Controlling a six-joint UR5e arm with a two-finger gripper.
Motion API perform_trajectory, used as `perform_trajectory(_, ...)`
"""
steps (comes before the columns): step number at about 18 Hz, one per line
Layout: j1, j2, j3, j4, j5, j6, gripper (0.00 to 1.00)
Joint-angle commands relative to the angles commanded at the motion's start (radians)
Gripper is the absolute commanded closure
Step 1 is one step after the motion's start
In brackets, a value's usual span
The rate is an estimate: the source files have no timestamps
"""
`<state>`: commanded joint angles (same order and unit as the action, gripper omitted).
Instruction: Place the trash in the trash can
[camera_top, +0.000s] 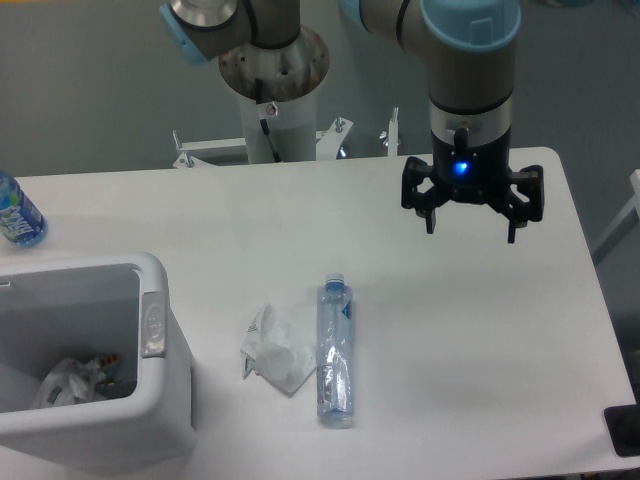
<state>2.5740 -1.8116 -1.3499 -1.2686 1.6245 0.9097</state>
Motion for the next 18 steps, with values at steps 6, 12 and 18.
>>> perform_trajectory(6,-0.002,0.002,-0.018,0.008,0.000,-0.003,0.00)
perform_trajectory(12,-0.009,-0.008,-0.046,0.034,-0.009,-0.012,0.00)
perform_trajectory(18,-0.032,-0.002,-0.170,0.156,-0.020,-0.084,0.00)
